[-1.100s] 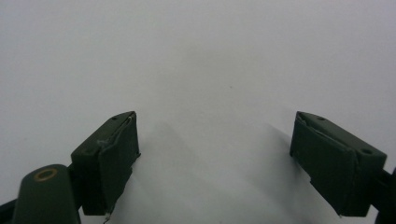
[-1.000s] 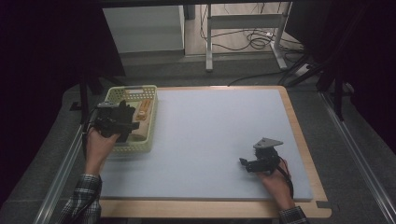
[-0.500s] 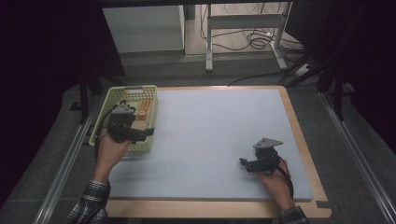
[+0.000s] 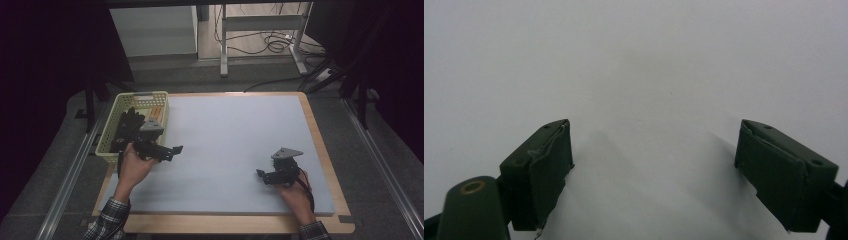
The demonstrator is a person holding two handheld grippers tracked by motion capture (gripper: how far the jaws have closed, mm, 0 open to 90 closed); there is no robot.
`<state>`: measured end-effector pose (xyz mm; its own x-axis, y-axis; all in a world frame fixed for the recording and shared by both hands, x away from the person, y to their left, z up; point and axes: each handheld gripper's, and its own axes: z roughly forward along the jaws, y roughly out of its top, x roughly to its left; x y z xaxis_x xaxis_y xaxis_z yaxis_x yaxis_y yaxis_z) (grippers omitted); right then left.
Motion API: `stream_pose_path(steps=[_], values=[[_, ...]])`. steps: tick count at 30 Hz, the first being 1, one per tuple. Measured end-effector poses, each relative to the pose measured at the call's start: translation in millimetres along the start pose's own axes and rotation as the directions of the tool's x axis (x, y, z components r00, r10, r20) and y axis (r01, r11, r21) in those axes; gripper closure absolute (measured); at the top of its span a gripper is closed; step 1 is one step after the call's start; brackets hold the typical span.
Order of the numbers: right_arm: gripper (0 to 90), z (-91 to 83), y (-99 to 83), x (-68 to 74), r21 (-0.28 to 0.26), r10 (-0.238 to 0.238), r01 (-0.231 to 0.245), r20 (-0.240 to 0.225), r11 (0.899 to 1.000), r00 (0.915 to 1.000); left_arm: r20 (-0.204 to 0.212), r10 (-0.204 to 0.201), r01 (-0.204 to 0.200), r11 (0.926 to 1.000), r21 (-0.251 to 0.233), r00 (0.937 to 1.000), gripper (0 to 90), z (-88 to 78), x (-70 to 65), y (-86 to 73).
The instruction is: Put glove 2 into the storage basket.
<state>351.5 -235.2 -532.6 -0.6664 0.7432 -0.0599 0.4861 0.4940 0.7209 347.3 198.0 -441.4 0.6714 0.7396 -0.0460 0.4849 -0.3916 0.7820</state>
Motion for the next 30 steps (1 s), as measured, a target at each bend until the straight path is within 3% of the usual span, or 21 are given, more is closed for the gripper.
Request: stream_pose_path(steps=[3, 16, 20, 25, 30], values=[[14.9, 0.0, 0.1, 0.1, -0.001, 0.002, -0.002, 0.0, 1.0, 1.0, 0.018, 0.023, -0.023, 0.9997, -0.003, 0.9996, 0.8, 4.8, -12.8, 1.2], [14.9, 0.0, 0.1, 0.3, -0.002, 0.003, -0.003, 0.001, 1.0, 1.0, 0.061, 0.068, -0.067, 0.9977, -0.009, 0.9958, 0.8, 18.9, -41.0, -4.8], [14.9, 0.0, 0.1, 0.3, -0.002, 0.001, -0.001, 0.001, 1.0, 1.0, 0.063, 0.088, -0.088, 0.9961, -0.005, 0.9941, 0.7, 23.4, -47.8, -11.2], [15.0, 0.0, 0.1, 0.3, -0.002, 0.001, -0.001, 0.001, 1.0, 1.0, 0.091, 0.091, -0.091, 0.9959, -0.003, 0.9917, 0.4, 31.8, -55.6, -26.4], [14.9, 0.0, 0.1, 0.3, -0.002, 0.001, -0.001, 0.001, 1.0, 1.0, 0.09, 0.096, -0.097, 0.9953, 0.001, 0.9913, 0.2, 36.9, -58.9, -36.9]])
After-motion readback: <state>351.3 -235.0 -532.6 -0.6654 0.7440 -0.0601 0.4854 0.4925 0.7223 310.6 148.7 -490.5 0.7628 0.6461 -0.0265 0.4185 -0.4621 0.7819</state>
